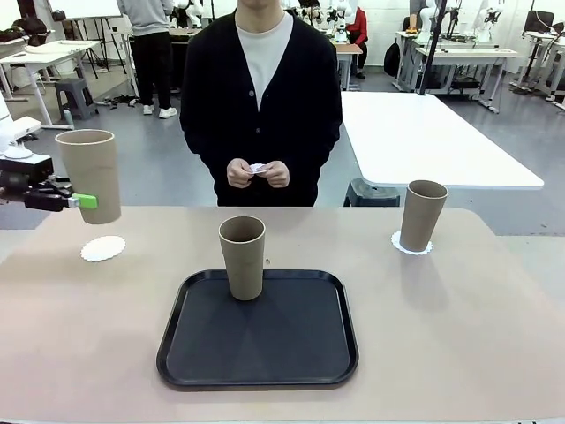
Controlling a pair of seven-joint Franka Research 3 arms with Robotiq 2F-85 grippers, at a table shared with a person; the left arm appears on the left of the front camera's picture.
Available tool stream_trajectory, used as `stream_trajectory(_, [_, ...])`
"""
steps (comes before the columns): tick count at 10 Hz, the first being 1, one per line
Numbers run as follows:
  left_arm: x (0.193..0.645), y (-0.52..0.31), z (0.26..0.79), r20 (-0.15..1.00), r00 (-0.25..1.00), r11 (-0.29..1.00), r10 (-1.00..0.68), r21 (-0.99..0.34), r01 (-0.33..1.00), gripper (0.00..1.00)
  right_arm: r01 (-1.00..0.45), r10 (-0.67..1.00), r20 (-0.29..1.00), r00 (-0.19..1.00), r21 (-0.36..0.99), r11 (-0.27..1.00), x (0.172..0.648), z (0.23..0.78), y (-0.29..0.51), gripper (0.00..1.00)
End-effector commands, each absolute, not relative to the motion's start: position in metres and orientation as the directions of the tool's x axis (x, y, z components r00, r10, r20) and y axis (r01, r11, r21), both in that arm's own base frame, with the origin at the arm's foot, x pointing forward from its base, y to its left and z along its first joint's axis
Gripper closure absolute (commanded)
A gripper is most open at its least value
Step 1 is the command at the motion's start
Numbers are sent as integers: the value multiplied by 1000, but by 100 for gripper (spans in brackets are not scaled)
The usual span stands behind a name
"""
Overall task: Place coasters on the table and set cups on them.
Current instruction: Take one Reusable plastic cup from the Flat Tray and place it on a coaster set by the human.
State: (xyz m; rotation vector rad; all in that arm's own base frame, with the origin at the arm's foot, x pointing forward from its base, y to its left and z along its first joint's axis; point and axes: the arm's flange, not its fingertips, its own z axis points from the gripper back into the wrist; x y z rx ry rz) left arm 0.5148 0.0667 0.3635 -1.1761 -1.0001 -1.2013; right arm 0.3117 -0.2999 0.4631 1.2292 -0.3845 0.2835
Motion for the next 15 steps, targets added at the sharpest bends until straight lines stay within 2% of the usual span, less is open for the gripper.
stream_trajectory(1, [553,98,367,989,116,-14,-89,-117,993,17,-420,6,440,898,853,309,311,463,-300,0])
stream_trajectory(3, [565,129,356,991,95,-11,-98,-97,995,17,-420,6,440,898,853,309,311,463,-300,0])
stream_trajectory(7, [561,147,322,997,14,-35,-71,-17,999,17,-420,6,440,898,853,309,311,463,-300,0])
stream_trajectory(11, [556,139,308,998,30,56,-55,-27,998,17,-420,6,440,898,853,309,311,463,-300,0])
stream_trajectory(12, [561,147,303,996,37,1,-86,-37,999,17,-420,6,440,898,853,309,311,463,-300,0])
stream_trajectory(15, [561,147,303,996,37,1,-86,-37,999,17,-420,6,440,898,853,309,311,463,-300,0])
